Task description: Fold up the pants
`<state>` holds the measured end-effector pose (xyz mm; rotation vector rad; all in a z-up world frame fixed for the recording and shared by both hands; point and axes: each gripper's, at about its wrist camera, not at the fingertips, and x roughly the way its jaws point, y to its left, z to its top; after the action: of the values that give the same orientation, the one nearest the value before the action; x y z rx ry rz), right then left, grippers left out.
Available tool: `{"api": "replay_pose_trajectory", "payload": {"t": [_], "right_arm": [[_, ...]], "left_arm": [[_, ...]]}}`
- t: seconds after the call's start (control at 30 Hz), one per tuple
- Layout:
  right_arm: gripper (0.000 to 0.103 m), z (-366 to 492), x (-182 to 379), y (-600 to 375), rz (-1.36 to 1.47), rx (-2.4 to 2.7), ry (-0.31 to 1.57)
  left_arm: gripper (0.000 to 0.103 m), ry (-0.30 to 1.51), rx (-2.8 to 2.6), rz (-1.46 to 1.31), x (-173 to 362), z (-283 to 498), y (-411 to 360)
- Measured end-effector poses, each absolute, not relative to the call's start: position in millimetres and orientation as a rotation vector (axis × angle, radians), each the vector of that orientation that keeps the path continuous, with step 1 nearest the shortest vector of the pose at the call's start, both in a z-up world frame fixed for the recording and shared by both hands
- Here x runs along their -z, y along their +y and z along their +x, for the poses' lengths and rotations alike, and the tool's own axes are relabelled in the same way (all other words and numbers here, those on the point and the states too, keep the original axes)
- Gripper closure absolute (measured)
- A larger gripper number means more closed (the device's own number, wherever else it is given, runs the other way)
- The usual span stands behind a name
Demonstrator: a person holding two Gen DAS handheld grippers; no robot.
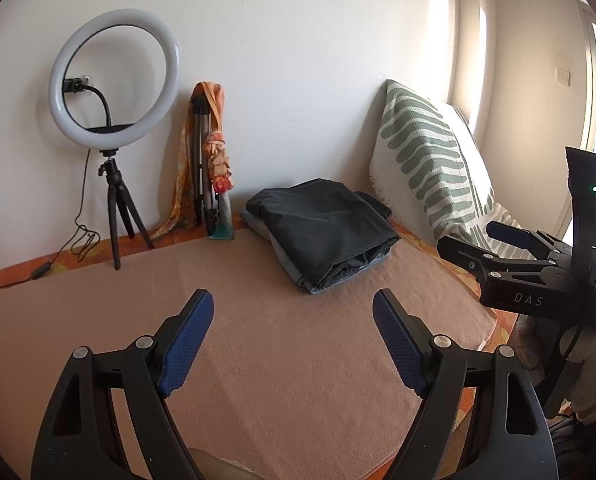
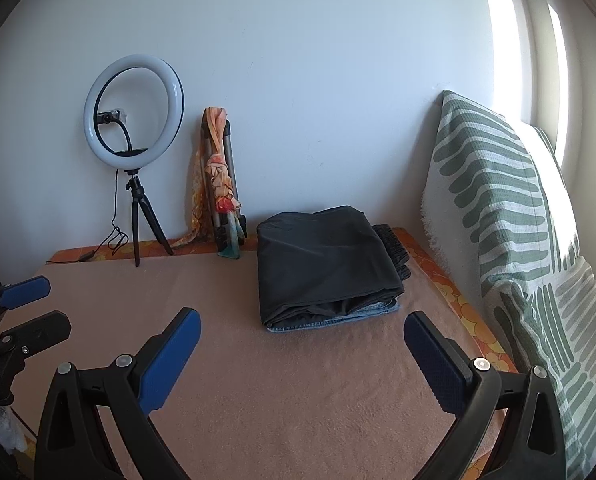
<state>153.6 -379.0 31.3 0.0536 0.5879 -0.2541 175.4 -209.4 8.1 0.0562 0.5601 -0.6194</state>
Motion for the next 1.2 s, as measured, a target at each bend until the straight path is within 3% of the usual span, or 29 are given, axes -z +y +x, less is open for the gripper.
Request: {"api": "replay_pose_trajectory", "payload": {"t": [1.2], "right_arm": [[0.0,153.2,-29.2,-377.0,0.081,0.268,0.57]], "left_arm": [[0.017,0.572,0.534,0.109,1.1,179.1,-211.0]]}}
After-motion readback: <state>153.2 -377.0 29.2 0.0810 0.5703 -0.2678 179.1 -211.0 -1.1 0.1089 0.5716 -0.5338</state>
